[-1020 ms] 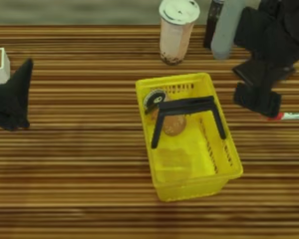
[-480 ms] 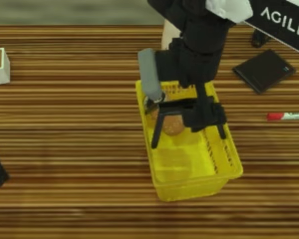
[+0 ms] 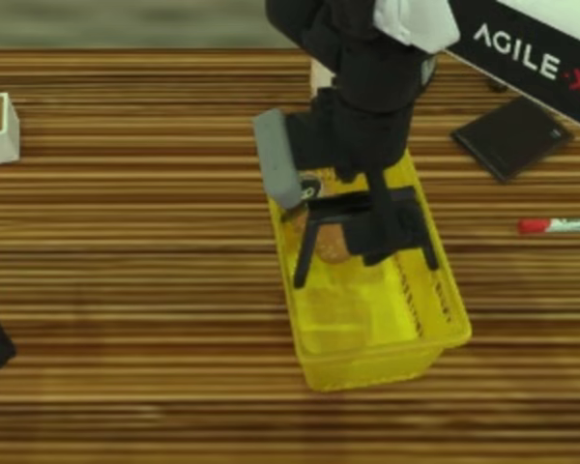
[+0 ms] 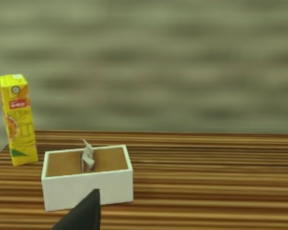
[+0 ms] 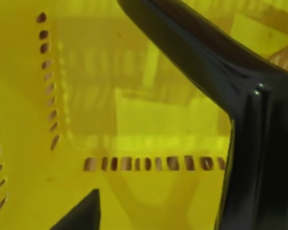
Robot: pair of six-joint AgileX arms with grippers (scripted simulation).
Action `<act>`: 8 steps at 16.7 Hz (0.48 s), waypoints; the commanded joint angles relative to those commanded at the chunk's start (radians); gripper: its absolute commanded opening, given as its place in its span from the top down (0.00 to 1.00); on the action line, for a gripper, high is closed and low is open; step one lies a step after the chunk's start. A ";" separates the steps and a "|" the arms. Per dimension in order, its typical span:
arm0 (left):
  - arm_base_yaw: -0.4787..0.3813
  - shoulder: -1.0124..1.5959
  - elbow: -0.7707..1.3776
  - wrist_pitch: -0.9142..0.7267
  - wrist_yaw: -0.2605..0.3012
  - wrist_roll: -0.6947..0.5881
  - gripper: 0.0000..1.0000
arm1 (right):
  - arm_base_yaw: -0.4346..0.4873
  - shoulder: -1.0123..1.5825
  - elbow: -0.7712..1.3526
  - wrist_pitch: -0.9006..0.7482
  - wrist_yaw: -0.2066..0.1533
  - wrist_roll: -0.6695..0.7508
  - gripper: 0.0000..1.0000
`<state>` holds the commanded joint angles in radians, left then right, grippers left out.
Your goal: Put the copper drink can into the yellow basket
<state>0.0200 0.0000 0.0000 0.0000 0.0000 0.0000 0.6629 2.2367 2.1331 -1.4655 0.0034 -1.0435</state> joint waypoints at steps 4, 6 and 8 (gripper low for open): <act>0.000 0.000 0.000 0.000 0.000 0.000 0.00 | 0.005 -0.004 -0.053 0.047 0.000 -0.002 0.00; 0.000 0.000 0.000 0.000 0.000 0.000 0.00 | 0.006 -0.007 -0.086 0.077 0.000 -0.001 0.00; 0.000 0.000 0.000 0.000 0.000 0.000 0.00 | 0.006 -0.008 -0.093 0.084 0.000 -0.001 0.00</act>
<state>0.0200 0.0000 0.0000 0.0000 0.0000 0.0000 0.6689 2.2290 2.0403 -1.3820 0.0033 -1.0441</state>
